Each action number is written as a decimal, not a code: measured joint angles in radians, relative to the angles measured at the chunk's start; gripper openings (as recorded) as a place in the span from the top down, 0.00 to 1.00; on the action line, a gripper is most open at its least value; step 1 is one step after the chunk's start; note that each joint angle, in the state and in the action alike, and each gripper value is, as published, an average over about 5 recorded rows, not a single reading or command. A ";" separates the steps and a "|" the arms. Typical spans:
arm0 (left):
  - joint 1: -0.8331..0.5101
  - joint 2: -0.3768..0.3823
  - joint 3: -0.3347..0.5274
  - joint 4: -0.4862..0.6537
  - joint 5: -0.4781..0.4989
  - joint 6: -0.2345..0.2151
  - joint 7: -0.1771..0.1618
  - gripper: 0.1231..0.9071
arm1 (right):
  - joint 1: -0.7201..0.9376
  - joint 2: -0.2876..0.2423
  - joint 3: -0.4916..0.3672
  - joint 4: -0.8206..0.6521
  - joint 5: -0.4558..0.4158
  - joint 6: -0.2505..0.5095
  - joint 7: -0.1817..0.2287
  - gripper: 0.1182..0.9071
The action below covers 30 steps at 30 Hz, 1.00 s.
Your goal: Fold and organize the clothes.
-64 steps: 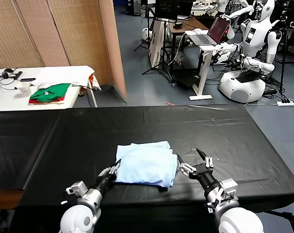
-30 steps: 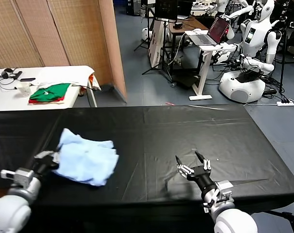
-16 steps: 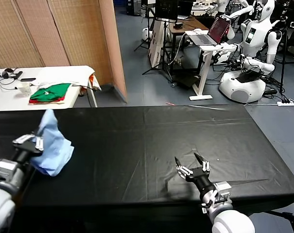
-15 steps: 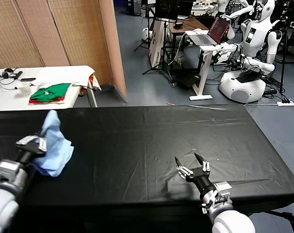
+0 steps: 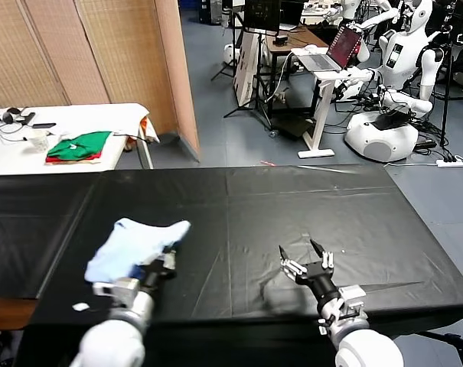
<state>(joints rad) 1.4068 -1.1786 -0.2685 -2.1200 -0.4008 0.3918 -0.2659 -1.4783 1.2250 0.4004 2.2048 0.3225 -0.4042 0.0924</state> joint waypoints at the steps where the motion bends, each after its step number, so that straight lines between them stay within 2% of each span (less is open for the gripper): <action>1: -0.006 -0.025 0.026 0.012 0.018 -0.004 0.005 0.94 | 0.006 -0.005 -0.004 -0.004 0.013 -0.008 -0.001 0.00; 3: -0.014 -0.069 0.071 0.031 0.052 -0.014 0.026 0.92 | 0.019 -0.015 -0.013 -0.010 0.046 -0.028 -0.003 0.00; 5: -0.016 -0.100 0.105 0.041 0.082 -0.027 0.058 0.85 | 0.031 -0.026 -0.022 -0.015 0.081 -0.050 -0.006 0.00; 8: -0.015 -0.118 0.131 0.039 0.137 -0.066 0.120 0.63 | 0.047 -0.044 -0.034 -0.018 0.137 -0.086 -0.007 0.00; 12: -0.017 -0.106 0.130 0.027 0.232 -0.149 0.210 0.32 | 0.069 -0.066 -0.054 -0.016 0.230 -0.144 -0.006 0.00; 13: -0.020 -0.099 0.125 0.026 0.251 -0.169 0.227 0.23 | 0.074 -0.071 -0.060 -0.014 0.255 -0.159 -0.003 0.00; 15: -0.030 -0.081 0.108 0.028 0.277 -0.200 0.247 0.11 | 0.085 -0.077 -0.071 -0.013 0.300 -0.185 0.005 0.00; 17: -0.040 -0.062 0.084 0.033 0.291 -0.224 0.253 0.03 | 0.097 -0.077 -0.085 -0.019 0.337 -0.203 0.017 0.00; 19: -0.050 -0.042 0.058 0.039 0.298 -0.243 0.251 0.01 | 0.115 -0.073 -0.106 -0.033 0.365 -0.215 0.026 0.00; 26: -0.050 0.017 -0.033 0.042 0.292 -0.267 0.236 0.00 | 0.178 -0.034 -0.199 -0.107 0.446 -0.235 0.062 0.00; 30: -0.034 0.023 -0.069 0.045 0.292 -0.272 0.213 0.00 | 0.187 -0.006 -0.236 -0.146 0.458 -0.231 0.070 0.01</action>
<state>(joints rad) 1.3732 -1.1560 -0.3379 -2.0753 -0.1086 0.1196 -0.0525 -1.2908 1.2189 0.1647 2.0585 0.7808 -0.6352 0.1626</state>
